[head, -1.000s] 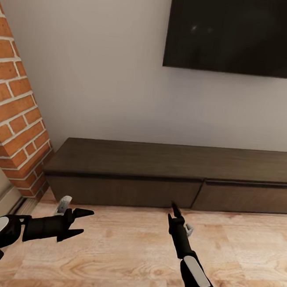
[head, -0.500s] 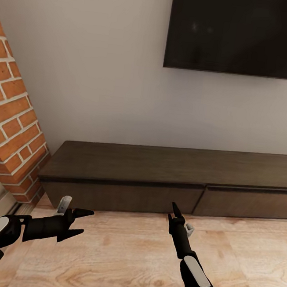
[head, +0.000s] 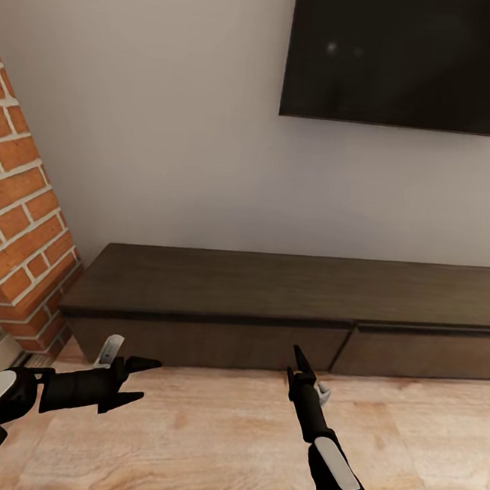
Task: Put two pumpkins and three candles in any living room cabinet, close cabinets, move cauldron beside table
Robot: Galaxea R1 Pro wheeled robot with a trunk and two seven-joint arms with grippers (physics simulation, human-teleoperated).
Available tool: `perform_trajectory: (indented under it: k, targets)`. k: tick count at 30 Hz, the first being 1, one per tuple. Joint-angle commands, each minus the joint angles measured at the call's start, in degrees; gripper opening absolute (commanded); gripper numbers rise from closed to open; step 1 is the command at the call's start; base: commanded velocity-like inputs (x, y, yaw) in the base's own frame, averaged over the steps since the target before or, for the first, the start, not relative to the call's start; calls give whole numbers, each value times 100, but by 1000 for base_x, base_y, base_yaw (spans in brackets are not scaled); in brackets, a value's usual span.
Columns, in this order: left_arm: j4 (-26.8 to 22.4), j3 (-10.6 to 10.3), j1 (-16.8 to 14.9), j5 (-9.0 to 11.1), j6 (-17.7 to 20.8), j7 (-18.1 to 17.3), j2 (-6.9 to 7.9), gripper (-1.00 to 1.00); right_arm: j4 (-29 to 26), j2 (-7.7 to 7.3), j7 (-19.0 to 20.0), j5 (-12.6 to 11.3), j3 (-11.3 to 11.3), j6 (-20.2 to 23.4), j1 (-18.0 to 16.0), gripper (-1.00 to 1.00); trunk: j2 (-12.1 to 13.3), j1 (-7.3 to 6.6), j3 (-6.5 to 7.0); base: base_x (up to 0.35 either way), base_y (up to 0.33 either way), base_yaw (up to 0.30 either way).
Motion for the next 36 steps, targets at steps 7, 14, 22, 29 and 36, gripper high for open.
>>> perform_trajectory:
  k: [7,14,22,29,36]
  targets:
    - [-3,-19,-3,60,-7,56,3,100,1,-31,-152,-50,36,27,-3,100,-2,0,-5,135,0,0]
    - [-2,-21,-3,62,-9,56,3,100,-3,-34,-155,-14,36,9,-3,100,-42,22,-23,9,0,0]
    - [-1,-26,-3,69,-10,56,1,100,2,-42,-245,-1,26,-1,-3,100,-122,66,-59,0,0,0]
    - [-2,-27,-3,69,-10,56,1,100,-19,-37,-347,11,16,-105,-3,100,-283,154,-130,0,0,0]
    - [-10,-29,-3,69,-10,56,-5,100,-28,-42,-327,18,23,-113,-3,100,-483,264,-220,0,0,0]
